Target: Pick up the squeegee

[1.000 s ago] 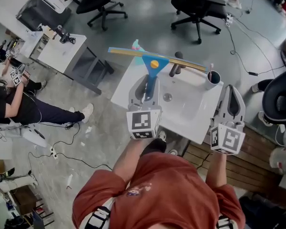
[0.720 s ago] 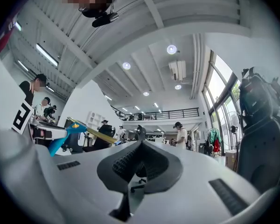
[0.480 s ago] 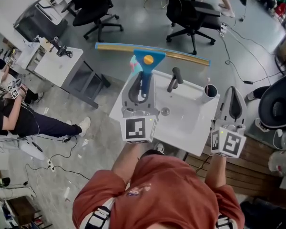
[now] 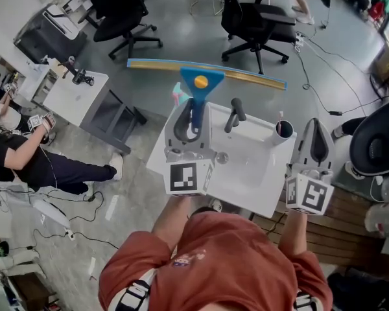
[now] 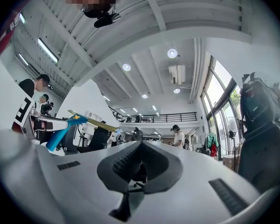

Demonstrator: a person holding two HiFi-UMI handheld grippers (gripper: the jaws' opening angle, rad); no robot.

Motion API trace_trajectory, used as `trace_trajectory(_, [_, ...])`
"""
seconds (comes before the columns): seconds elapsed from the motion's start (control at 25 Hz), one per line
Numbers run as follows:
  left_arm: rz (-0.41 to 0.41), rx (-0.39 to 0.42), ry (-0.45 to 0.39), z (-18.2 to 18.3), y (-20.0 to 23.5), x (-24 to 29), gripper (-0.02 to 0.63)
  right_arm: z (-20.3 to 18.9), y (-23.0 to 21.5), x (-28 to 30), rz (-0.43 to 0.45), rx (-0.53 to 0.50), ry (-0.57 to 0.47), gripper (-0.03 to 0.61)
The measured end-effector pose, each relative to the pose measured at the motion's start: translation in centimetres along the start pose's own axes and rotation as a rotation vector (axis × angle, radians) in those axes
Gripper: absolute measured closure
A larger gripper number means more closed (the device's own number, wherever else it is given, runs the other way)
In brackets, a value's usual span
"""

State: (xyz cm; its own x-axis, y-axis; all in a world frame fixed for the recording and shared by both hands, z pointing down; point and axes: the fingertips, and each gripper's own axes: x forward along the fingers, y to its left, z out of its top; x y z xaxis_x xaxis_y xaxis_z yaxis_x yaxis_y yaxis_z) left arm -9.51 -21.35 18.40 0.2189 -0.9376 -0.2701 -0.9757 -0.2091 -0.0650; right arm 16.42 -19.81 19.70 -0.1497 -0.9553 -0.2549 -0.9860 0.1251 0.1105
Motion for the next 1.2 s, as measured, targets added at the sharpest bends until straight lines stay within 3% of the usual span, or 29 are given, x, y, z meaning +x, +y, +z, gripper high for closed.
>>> trace_trajectory(1.2, [-0.006,0.002,0.007,-0.3,-0.2,-0.6,0.486,-0.8,0.6,-0.2,0.007,-0.009,0.023,0.571])
